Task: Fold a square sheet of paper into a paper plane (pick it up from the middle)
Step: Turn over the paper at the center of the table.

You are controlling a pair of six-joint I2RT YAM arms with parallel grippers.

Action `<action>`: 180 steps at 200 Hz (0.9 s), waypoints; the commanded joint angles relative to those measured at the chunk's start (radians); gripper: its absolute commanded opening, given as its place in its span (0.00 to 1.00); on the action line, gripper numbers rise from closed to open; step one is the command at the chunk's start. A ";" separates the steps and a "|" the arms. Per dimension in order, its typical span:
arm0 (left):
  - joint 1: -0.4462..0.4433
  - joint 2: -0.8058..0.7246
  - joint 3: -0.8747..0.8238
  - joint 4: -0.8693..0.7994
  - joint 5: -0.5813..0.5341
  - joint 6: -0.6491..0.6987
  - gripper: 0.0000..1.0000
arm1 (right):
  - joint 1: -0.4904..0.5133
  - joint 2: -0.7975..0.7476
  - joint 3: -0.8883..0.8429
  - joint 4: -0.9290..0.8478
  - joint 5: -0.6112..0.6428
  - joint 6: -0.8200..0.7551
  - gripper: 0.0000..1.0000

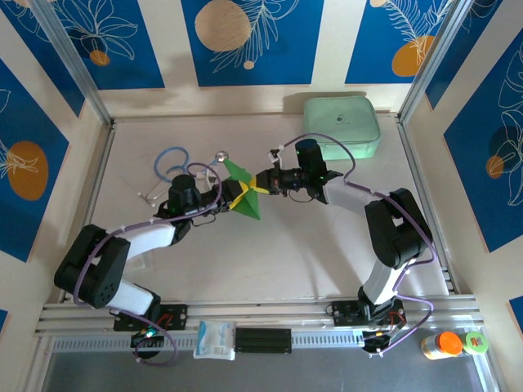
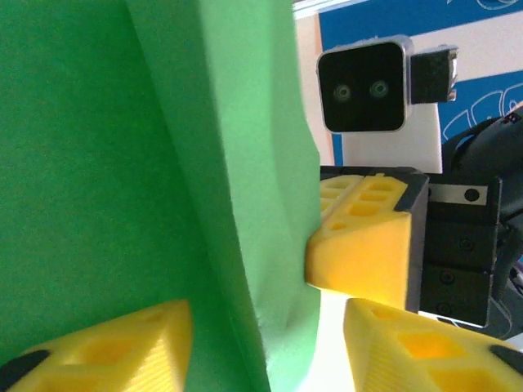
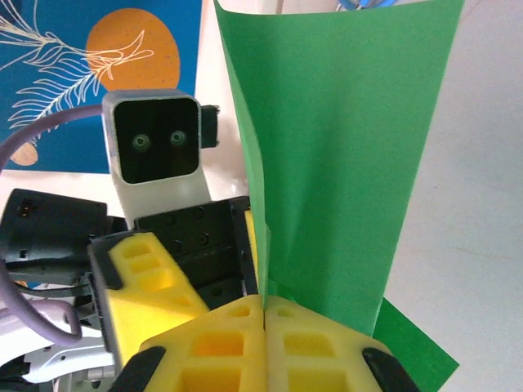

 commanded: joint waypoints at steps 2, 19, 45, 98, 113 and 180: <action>-0.011 0.018 0.029 0.103 0.043 -0.019 0.46 | -0.005 -0.026 -0.018 0.041 -0.044 0.041 0.05; -0.013 0.025 0.034 0.116 0.049 -0.020 0.42 | -0.007 -0.023 -0.024 0.058 -0.050 0.056 0.05; -0.018 0.029 0.040 0.124 0.052 -0.015 0.35 | -0.008 -0.020 -0.026 0.065 -0.055 0.065 0.06; -0.018 0.020 0.034 0.155 0.039 0.000 0.25 | -0.017 -0.020 -0.040 0.084 -0.054 0.088 0.09; -0.018 0.017 0.030 0.150 0.032 0.006 0.22 | -0.020 -0.023 -0.043 0.083 -0.054 0.090 0.11; -0.017 0.017 0.047 0.075 0.014 0.050 0.12 | -0.026 -0.045 -0.046 0.065 -0.048 0.089 0.20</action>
